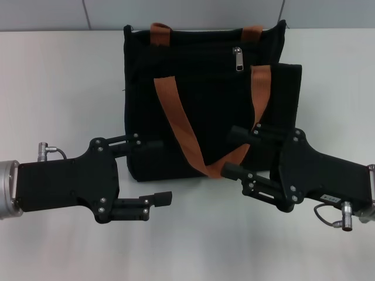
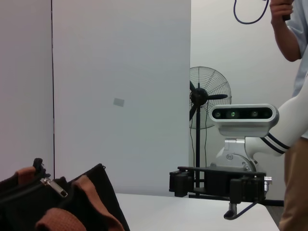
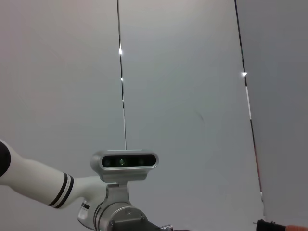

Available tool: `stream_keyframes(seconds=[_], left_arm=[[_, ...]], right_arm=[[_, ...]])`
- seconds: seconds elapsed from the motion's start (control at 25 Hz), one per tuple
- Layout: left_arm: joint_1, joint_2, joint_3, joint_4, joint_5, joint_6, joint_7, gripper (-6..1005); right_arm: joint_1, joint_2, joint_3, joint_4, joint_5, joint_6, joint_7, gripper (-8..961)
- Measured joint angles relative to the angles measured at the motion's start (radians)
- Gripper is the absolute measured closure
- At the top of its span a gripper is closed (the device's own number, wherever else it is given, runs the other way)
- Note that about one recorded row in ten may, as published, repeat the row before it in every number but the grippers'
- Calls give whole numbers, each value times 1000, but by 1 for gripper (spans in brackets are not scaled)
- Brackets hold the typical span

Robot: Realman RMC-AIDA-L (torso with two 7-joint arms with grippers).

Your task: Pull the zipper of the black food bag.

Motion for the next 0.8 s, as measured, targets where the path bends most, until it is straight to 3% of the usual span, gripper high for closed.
stream_keyframes(seconds=[0.8], left_arm=[[12, -4, 0, -5, 2, -5, 23, 201]], right_arm=[[0, 2, 3, 11, 3, 3, -1, 407]])
